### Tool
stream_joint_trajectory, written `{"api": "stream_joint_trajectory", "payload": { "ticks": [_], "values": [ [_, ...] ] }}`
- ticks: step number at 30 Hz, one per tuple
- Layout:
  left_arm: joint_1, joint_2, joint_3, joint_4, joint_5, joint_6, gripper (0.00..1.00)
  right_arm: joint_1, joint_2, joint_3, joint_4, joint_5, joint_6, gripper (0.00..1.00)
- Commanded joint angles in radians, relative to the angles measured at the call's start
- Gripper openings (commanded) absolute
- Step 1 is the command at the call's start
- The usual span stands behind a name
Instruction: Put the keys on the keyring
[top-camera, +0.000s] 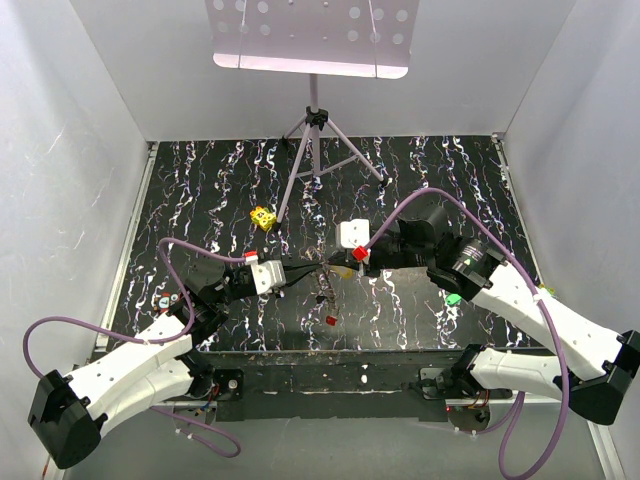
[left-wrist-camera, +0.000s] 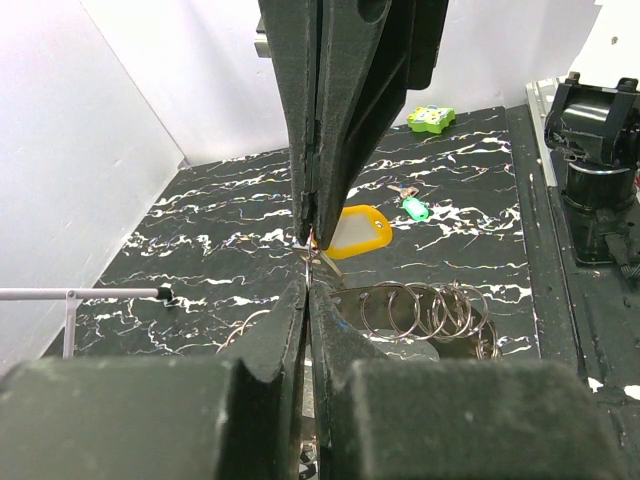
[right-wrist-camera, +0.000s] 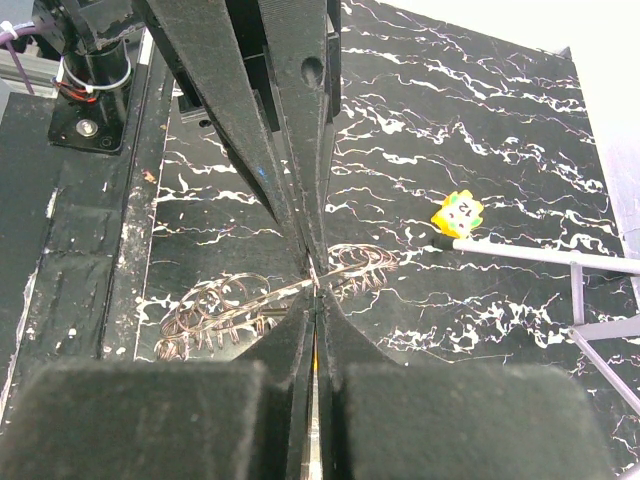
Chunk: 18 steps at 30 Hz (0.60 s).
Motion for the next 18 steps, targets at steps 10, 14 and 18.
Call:
{"api": "stream_joint_trajectory", "payload": {
  "ticks": [10,14,18],
  "values": [
    [-0.008,-0.011,0.010,0.075,0.034,-0.014,0.00,0.015,0.020,0.013,0.053,0.011,-0.008,0.01],
    [-0.006,-0.011,0.012,0.077,0.035,-0.017,0.00,0.016,0.021,0.011,0.056,0.016,-0.014,0.01],
    [-0.006,-0.008,0.012,0.077,0.035,-0.020,0.00,0.023,0.020,0.011,0.062,0.020,-0.022,0.01]
  ]
}}
